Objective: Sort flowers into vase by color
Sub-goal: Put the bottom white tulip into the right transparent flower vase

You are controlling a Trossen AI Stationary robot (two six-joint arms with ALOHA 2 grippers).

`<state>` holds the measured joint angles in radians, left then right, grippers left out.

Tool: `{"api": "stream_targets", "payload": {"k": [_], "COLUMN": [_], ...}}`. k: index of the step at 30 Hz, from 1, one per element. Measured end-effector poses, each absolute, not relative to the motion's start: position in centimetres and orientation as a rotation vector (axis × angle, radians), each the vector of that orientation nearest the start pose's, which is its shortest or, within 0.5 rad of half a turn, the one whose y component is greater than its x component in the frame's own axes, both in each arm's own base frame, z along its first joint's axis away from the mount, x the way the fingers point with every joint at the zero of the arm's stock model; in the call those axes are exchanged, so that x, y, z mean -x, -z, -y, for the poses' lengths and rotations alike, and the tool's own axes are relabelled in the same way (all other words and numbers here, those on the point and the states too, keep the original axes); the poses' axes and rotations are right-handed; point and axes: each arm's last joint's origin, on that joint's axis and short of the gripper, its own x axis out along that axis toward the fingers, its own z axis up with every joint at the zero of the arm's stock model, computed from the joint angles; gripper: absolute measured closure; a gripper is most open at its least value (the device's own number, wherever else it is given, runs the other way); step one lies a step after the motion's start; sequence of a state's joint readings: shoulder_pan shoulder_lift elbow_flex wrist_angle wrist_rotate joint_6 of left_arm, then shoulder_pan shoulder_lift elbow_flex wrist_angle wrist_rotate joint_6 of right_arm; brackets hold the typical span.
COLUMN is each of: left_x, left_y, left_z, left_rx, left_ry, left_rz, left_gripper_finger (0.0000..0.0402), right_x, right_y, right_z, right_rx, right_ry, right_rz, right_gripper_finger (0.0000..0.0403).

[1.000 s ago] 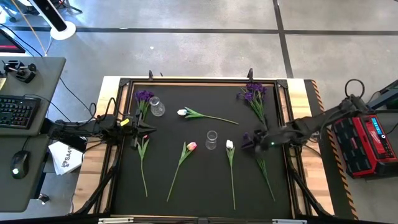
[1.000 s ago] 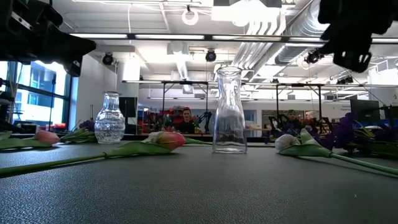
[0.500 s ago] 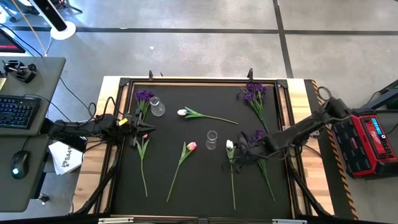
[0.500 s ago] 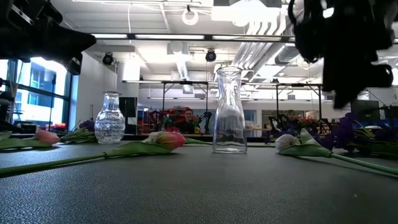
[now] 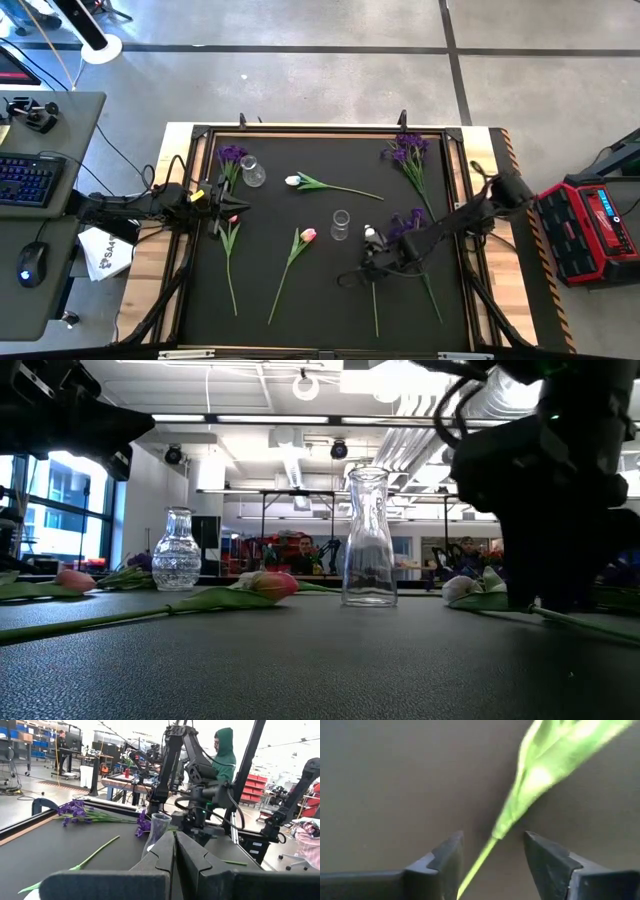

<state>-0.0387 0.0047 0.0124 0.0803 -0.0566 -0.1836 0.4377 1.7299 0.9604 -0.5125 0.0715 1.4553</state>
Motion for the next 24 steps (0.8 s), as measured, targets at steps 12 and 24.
{"api": "stream_targets", "payload": {"k": [12,24], "left_x": [-9.7,-9.7], "left_y": [-17.5,-17.5], "left_z": [0.2,0.2], "left_rx": [0.215,0.23], "left_ry": [-0.008,-0.006], "left_rz": [0.089,0.089], "left_gripper_finger": [0.0396,0.0396], "right_x": [-29.8,-27.9], "right_y": [-14.1,-17.0], "right_z": [-13.4,-13.4], "right_rx": [-0.773,-0.753], "right_ry": [0.713,0.668], "right_rz": [-1.369,-1.423], "right_gripper_finger": [0.0324,0.04]}}
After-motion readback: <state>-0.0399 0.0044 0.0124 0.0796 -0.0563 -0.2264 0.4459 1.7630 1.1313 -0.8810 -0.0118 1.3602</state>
